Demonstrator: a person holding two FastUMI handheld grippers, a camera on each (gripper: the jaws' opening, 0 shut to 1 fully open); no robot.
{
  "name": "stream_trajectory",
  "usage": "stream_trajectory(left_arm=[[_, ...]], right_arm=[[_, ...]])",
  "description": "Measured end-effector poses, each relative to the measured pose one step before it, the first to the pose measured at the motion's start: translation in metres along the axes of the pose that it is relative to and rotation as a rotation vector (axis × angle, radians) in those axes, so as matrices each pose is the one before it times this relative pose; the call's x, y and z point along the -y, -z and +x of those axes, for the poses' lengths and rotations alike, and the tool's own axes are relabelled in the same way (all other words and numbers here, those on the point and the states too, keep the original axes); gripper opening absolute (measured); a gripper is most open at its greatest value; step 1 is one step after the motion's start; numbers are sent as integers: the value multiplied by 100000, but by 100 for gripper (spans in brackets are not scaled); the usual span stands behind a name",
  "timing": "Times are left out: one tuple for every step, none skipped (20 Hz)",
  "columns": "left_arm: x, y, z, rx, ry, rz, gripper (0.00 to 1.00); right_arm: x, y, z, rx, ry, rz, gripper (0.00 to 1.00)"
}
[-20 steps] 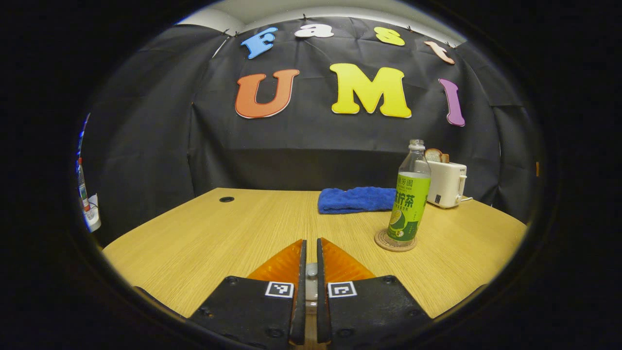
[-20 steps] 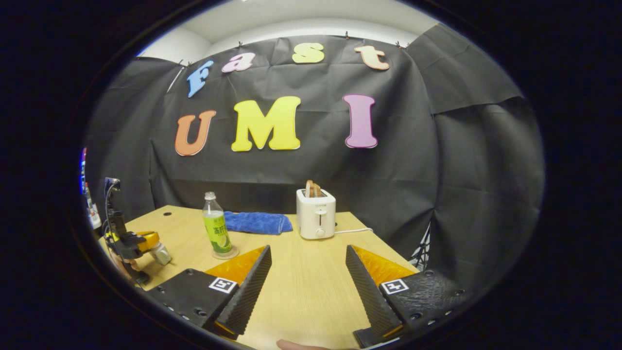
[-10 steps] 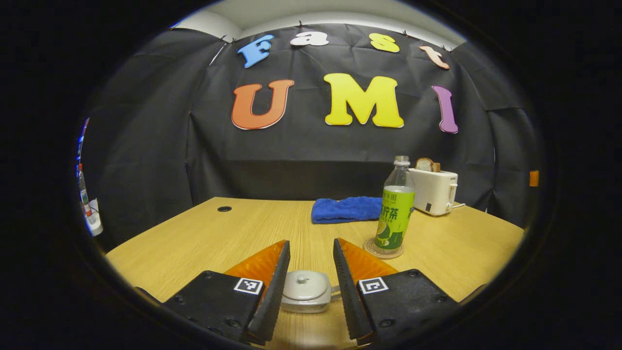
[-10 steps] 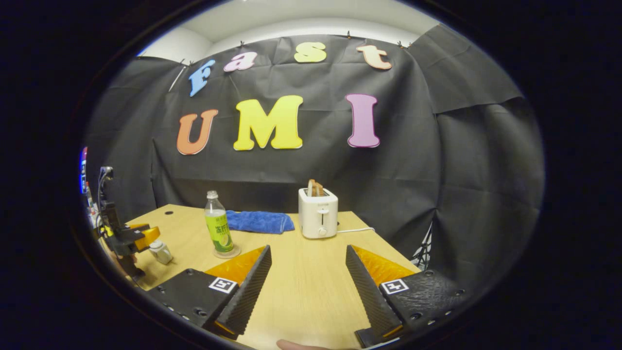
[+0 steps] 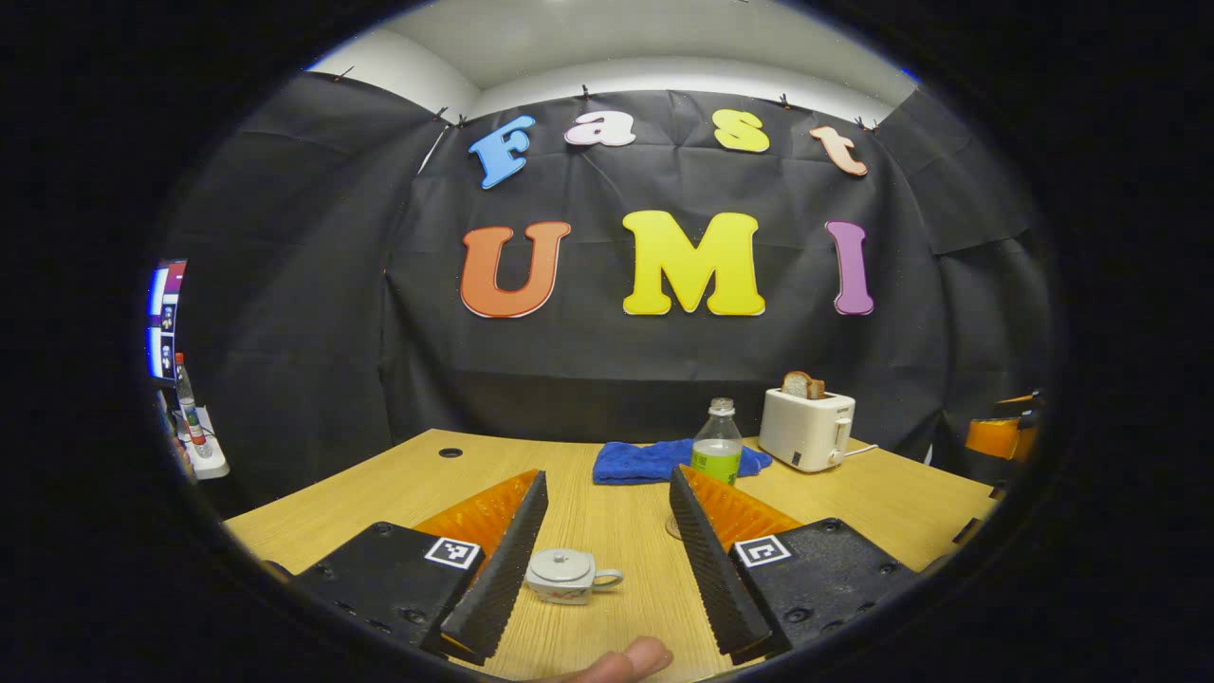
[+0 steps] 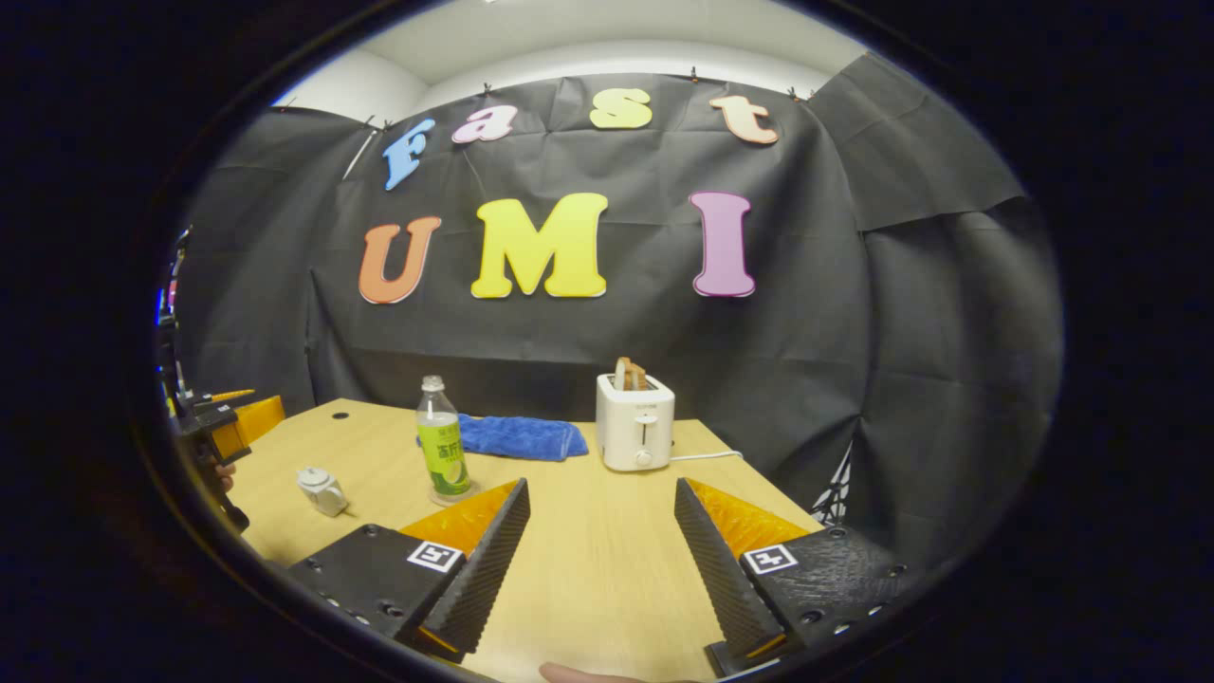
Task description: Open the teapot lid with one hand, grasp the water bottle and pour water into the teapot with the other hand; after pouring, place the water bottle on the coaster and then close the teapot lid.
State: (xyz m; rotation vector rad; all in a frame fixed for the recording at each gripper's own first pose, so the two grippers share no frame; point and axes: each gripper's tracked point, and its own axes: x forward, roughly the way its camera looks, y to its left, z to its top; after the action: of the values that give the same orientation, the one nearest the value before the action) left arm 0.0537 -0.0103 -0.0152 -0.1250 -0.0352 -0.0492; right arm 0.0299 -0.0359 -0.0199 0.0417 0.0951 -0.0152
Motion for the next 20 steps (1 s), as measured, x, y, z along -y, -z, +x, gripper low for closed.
stream_trajectory(left_arm=[[434, -283, -849, -105, 795, -879, 82], [391, -468, -632, 550, 789, -382, 86], [164, -99, -889, -389, 289, 625, 100], [-103, -323, -715, 909, -851, 1359, 99], [-528, -215, -666, 726, -1771, 979, 100], [-208, -224, -451, 513, -464, 377, 100], [151, 481, -508, -1768, 219, -309, 99], [-70, 366, -617, -1796, 13, -763, 99], [-82, -102, -489, -652, 606, -843, 99], [9, 274, -264, -4112, 12, -141, 99], [-362, 206, -584, -1774, -1269, -1172, 99], [-89, -571, -148, 2428, 1207, -669, 100], [284, -614, -235, 1377, 1279, -753, 100], [23, -144, -202, 53, 221, 298, 99], [-228, -47, -193, 716, -96, 895, 100], [-88, -167, -185, 919, 97, 939, 100], [144, -157, -150, 734, 650, 1224, 100], [51, -159, -121, 453, 211, 1116, 100], [-155, 117, 4, 223, -210, 779, 100], [-67, 42, 1, 108, -194, 148, 100]], right_arm=[[-339, 6, -114, -197, -391, -85, 92], [-243, -102, -134, 611, -267, 275, 92], [-370, -174, -254, 535, -27, 57, 92], [-600, 76, -286, 259, -315, -421, 92], [-630, 43, -379, 7, -647, -404, 92], [-700, 18, -393, 113, -1008, -759, 92], [-694, -288, -414, 771, -850, -888, 92], [-457, -196, -391, 903, -59, -576, 96], [-508, -266, -389, 941, 129, -284, 92], [-681, -98, -472, 1071, -536, -278, 92], [-902, -363, -354, 1762, -1914, 251, 93], [-1001, -233, -391, 1693, -2175, -300, 93], [-587, -213, -57, 1122, -1217, -792, 92], [-129, 71, -1, 634, -489, -1024, 92], [-64, -5, 122, 533, 251, -231, 93], [-95, 299, 58, -488, -62, -89, 93], [-274, 454, 172, -1355, -616, 178, 93], [-276, 488, 166, -1368, -883, 365, 93], [-50, 103, 253, -562, -283, 829, 93], [27, -58, 141, -26, -394, 467, 93]])
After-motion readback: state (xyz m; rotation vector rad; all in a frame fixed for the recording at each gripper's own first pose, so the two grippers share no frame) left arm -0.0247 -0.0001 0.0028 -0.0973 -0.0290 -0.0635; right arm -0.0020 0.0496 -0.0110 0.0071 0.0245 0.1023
